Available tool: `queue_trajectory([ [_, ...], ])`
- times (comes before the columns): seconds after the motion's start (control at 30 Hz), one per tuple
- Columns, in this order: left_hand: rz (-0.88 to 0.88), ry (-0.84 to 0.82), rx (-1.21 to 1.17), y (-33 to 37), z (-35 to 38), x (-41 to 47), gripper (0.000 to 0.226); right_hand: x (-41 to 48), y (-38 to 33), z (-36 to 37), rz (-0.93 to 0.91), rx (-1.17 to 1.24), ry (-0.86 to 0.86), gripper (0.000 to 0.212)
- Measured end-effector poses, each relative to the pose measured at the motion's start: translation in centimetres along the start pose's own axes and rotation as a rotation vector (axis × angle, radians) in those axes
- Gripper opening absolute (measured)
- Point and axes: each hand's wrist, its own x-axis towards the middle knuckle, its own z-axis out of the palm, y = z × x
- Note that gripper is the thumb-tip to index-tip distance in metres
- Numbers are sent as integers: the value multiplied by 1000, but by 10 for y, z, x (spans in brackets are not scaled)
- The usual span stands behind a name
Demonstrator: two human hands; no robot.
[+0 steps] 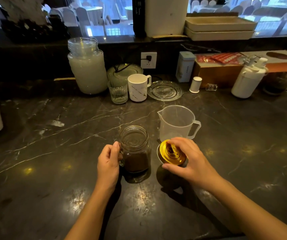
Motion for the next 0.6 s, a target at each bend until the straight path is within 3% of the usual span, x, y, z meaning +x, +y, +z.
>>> queue_trajectory([
  [0.17, 58, -3, -10, 4, -8, -1, 3, 28, -24, -8, -85, 27, 73, 58],
  [0.3, 107, -155, 31, 3, -18, -5, 48, 45, -39, -6, -140, 24, 15, 59],
  [0.53, 201, -260, 455, 15, -13, -6, 97, 69, -52, 3, -216, -64, -103, 60],
  [0.6, 247, -270, 514, 19, -8, -5, 99, 75, -54, 5, -210, -65, -136, 59],
])
